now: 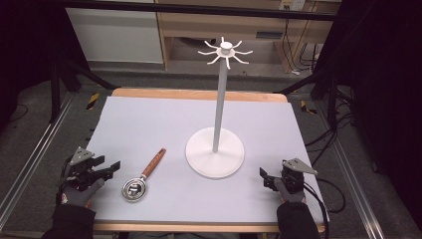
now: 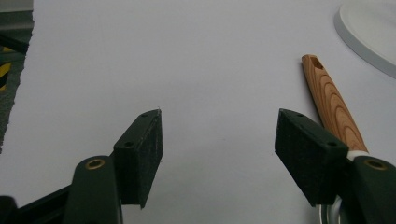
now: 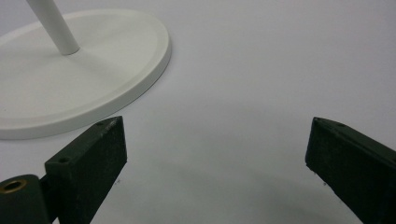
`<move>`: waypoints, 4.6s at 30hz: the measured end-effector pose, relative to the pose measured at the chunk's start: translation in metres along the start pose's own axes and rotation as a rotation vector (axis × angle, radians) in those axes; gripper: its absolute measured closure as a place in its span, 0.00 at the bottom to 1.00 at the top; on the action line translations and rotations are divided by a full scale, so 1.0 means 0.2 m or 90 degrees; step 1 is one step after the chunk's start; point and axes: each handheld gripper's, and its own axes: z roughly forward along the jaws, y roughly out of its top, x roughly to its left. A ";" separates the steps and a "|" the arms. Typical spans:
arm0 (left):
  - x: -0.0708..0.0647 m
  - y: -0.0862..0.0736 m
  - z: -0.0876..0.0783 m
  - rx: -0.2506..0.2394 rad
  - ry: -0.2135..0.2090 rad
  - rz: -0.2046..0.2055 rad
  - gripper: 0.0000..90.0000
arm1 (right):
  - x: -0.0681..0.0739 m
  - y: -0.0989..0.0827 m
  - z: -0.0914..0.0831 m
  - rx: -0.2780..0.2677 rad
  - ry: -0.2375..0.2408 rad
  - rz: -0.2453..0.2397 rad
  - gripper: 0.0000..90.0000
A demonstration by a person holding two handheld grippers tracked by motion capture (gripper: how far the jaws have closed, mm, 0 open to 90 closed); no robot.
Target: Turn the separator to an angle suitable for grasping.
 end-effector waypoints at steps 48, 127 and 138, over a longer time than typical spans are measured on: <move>-0.30 0.38 0.04 -0.018 -0.084 0.065 0.35 | 0.00 0.00 0.00 0.007 -0.003 0.002 0.06; -0.48 0.21 0.38 0.262 -0.079 0.172 0.75 | -0.01 0.00 0.01 0.019 0.003 0.012 0.06; -0.49 0.23 0.40 0.280 -0.092 0.186 0.67 | -0.01 0.00 0.01 0.022 0.004 0.014 0.06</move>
